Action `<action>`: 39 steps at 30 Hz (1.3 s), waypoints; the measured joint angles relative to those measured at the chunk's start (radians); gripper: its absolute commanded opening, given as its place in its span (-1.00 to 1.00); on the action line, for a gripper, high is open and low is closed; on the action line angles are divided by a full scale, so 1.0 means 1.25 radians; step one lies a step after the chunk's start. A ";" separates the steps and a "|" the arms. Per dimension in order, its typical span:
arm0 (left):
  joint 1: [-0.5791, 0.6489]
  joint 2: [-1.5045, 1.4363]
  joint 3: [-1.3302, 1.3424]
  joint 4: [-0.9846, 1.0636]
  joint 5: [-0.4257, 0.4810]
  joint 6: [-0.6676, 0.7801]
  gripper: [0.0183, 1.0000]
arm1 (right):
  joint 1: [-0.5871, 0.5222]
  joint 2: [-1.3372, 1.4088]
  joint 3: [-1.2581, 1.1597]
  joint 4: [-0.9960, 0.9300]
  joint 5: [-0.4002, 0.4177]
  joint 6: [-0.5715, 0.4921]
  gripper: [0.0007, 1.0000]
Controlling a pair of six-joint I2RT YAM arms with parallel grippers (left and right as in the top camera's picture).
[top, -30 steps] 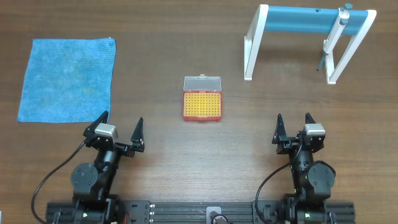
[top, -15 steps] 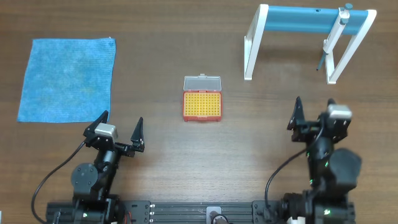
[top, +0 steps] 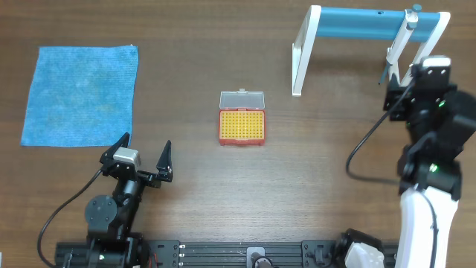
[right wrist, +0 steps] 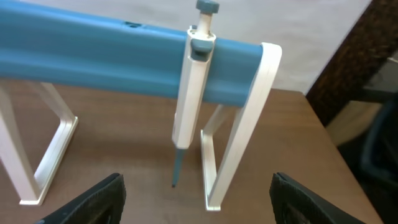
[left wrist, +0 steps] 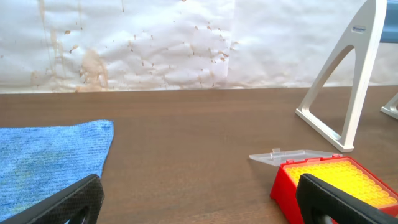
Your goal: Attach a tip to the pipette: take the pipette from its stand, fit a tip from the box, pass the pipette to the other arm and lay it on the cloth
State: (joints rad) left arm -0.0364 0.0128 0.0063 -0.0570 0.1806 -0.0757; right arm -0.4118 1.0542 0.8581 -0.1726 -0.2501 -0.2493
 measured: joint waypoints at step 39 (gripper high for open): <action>0.000 0.000 0.000 0.000 0.000 0.000 1.00 | -0.022 0.402 0.049 0.360 -0.246 0.142 0.50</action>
State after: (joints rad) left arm -0.0364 0.0128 0.0063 -0.0566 0.1806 -0.0757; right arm -0.4393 1.5566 0.9188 0.2771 -0.5579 -0.0715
